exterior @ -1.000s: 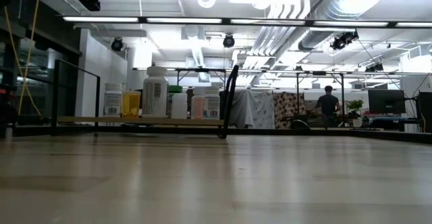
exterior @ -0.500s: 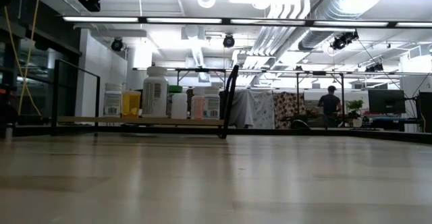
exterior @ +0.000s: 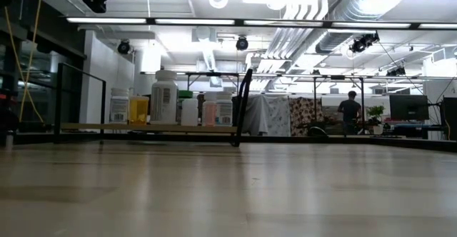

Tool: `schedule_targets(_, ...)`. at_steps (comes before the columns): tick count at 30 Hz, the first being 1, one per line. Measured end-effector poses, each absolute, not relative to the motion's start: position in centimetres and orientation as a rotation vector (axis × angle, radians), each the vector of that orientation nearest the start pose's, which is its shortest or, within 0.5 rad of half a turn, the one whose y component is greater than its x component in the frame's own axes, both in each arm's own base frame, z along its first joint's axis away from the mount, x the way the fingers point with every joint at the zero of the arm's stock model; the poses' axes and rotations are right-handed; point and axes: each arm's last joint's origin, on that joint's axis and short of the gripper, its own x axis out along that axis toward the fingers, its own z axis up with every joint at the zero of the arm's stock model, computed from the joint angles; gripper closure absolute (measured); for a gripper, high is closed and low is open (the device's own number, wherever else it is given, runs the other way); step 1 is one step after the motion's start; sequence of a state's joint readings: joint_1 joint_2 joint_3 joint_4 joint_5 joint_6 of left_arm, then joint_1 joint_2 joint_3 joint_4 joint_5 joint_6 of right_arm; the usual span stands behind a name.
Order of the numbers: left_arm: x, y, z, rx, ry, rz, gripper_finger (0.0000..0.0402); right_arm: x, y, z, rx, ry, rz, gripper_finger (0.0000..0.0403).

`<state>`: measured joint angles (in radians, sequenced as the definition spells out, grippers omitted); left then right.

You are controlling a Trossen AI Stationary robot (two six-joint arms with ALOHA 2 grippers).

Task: Pick and place medicine bottles onto shelf by color
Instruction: Put the small green pill bottle on the shelf

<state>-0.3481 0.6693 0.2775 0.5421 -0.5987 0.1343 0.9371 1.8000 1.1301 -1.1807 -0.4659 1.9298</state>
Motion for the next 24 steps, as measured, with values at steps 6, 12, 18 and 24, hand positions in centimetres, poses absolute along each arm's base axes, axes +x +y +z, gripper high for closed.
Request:
schedule_targets(6,14.93,-3.68,24.29,0.064,-0.117,0.259,0.0145,15.85,23.70,16.49,0.689,1.897,-1.031,0.0124)
schedule_targets(12,14.93,-3.68,24.29,0.064,-0.117,0.259,0.0145,15.98,23.82,16.43,0.698,1.885,-1.010,0.0124)
schedule_targets(18,14.93,-3.68,24.29,0.064,-0.117,0.259,0.0145,16.09,23.86,16.38,0.700,1.862,-0.997,0.0124)
schedule_targets(24,14.93,-3.68,24.29,0.064,-0.117,0.259,0.0145,16.15,23.92,16.36,0.706,1.858,-0.988,0.0124)
